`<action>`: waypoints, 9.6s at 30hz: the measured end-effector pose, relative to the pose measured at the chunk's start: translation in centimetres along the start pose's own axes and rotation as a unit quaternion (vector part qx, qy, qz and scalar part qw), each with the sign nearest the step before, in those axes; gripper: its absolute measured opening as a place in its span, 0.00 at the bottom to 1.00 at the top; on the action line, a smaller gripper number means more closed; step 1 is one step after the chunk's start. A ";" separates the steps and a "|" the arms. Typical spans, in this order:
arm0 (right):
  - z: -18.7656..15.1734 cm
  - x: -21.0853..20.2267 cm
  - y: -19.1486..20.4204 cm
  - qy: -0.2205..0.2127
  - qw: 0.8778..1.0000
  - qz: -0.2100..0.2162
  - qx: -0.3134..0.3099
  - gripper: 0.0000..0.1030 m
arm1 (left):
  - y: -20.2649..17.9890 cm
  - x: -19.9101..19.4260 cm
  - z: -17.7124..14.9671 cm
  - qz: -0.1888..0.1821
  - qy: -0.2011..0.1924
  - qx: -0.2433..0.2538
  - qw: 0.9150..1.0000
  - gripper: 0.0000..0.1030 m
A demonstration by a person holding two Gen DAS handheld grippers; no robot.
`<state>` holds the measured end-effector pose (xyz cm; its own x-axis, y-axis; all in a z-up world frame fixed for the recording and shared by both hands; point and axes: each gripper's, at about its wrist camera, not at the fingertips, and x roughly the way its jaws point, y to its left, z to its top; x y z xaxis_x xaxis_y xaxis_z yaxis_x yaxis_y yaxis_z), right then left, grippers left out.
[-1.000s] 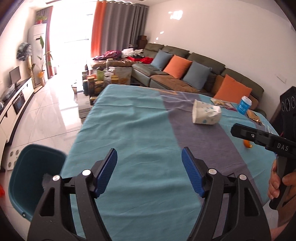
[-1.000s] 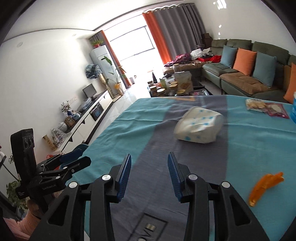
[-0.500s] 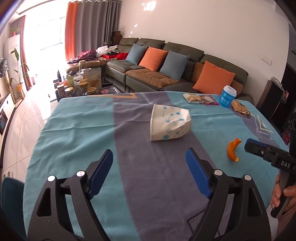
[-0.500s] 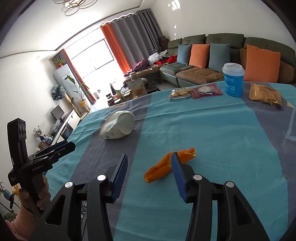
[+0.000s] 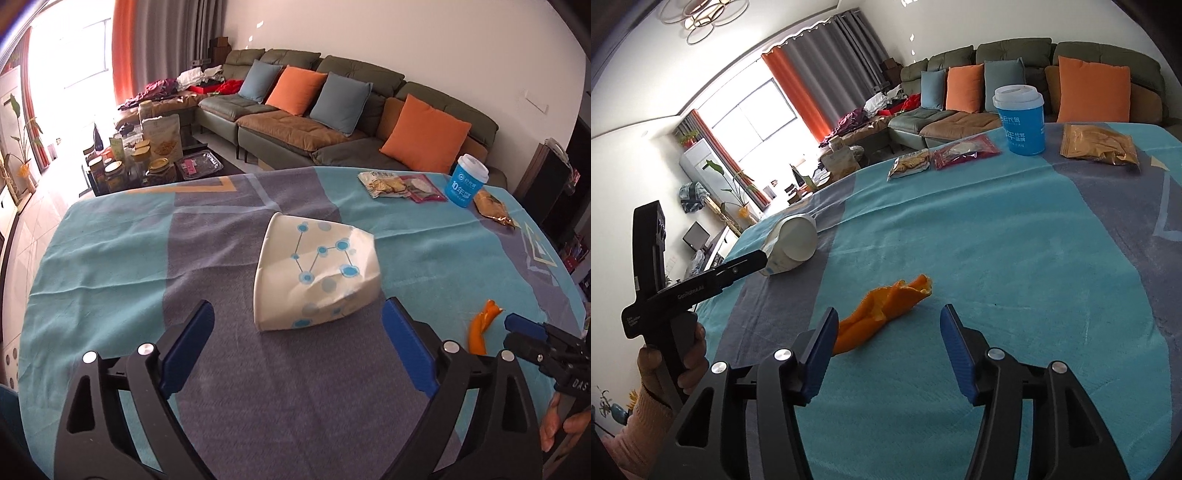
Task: Collect trash
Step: 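Grasp the white dotted paper cup with the left tool while the right tool grasps an orange peel, then lift the paper cup and orange peel and carry them toward the teal bin, then lower both tools into the teal bin and open them to drop the items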
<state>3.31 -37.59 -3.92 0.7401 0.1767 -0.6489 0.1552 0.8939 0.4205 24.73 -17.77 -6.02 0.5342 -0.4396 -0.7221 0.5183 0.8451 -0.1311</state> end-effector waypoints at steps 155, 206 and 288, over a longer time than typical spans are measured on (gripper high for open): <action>-3.9 5.1 21.5 0.064 0.959 0.190 -0.200 0.17 | 8.7 -19.0 -14.8 0.123 -0.066 -0.088 0.986 0.74; -5.1 7.5 28.9 0.091 0.931 0.229 -0.269 0.17 | 13.4 -22.2 -17.0 0.174 -0.077 -0.142 0.971 0.74; -9.4 17.4 42.3 0.212 0.880 0.270 -0.329 0.19 | 29.4 -21.4 -25.9 0.249 -0.007 -0.298 0.922 0.76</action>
<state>16.56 7.20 -3.38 0.2579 0.6614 -0.7043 -0.6601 0.6530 0.3714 11.17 24.36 -12.00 0.6171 0.0465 -0.7855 -0.2495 0.9583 -0.1392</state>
